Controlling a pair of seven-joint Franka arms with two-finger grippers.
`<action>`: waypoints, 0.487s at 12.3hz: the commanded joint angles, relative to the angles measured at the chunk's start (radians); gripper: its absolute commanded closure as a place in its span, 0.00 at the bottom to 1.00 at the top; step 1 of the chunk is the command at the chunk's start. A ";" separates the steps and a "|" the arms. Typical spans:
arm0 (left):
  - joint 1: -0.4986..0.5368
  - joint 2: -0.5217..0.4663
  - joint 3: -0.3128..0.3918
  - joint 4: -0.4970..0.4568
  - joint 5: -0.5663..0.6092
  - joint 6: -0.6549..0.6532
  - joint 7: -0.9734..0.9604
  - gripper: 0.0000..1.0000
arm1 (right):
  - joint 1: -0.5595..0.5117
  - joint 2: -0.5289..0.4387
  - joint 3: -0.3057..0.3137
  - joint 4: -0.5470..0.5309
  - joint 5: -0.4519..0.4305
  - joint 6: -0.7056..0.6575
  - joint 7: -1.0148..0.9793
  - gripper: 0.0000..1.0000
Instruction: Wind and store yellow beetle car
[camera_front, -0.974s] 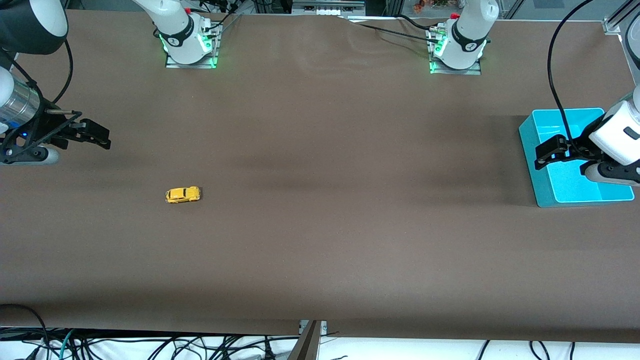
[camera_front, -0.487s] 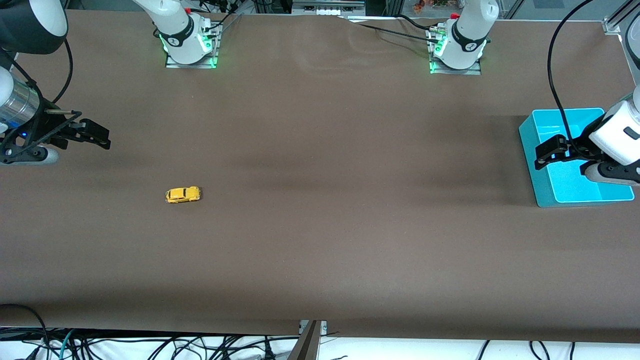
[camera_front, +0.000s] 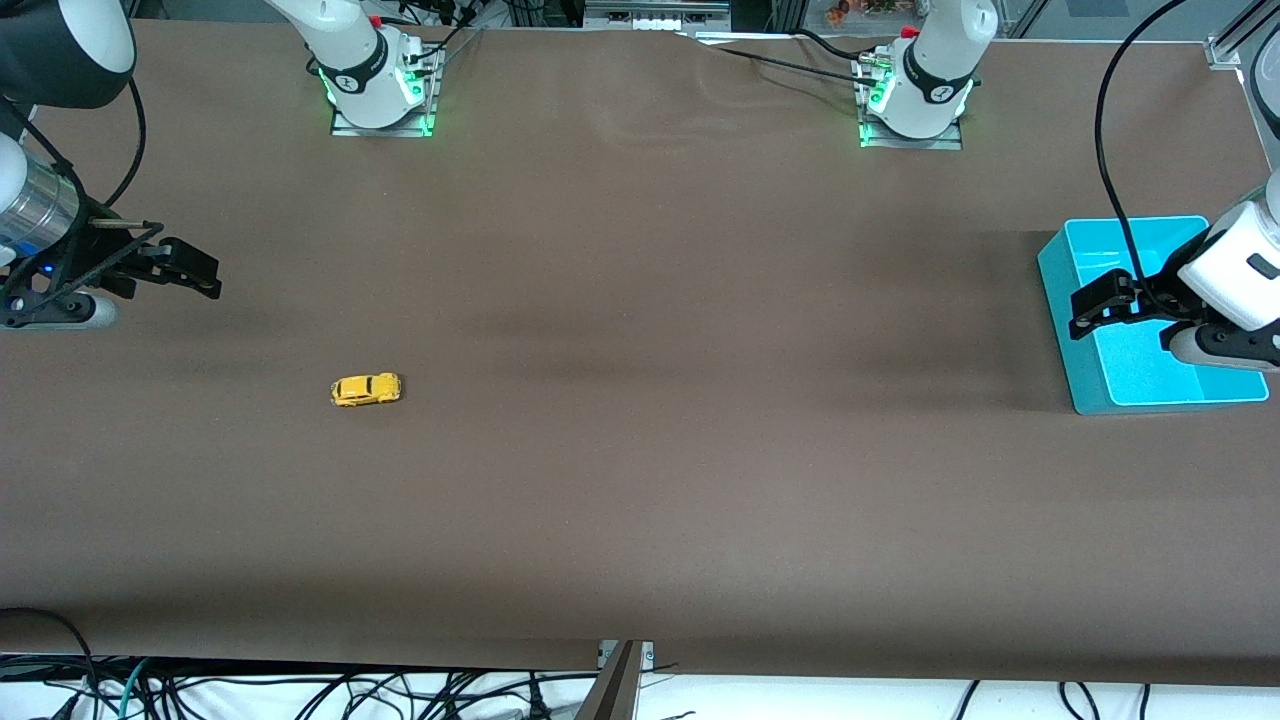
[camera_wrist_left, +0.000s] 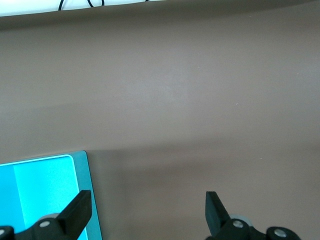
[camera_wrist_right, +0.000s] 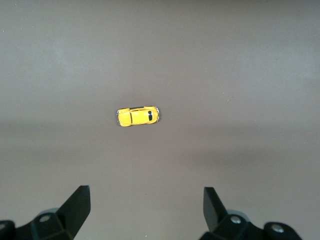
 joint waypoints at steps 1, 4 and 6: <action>-0.005 0.011 -0.001 0.026 0.028 -0.003 0.015 0.00 | 0.007 0.008 0.006 0.017 0.001 -0.015 0.010 0.00; -0.005 0.011 -0.001 0.026 0.028 -0.003 0.015 0.00 | 0.029 0.022 0.008 0.011 0.007 -0.017 0.007 0.00; -0.005 0.011 -0.001 0.026 0.028 -0.003 0.015 0.00 | 0.055 0.036 0.008 0.009 0.008 -0.020 -0.002 0.00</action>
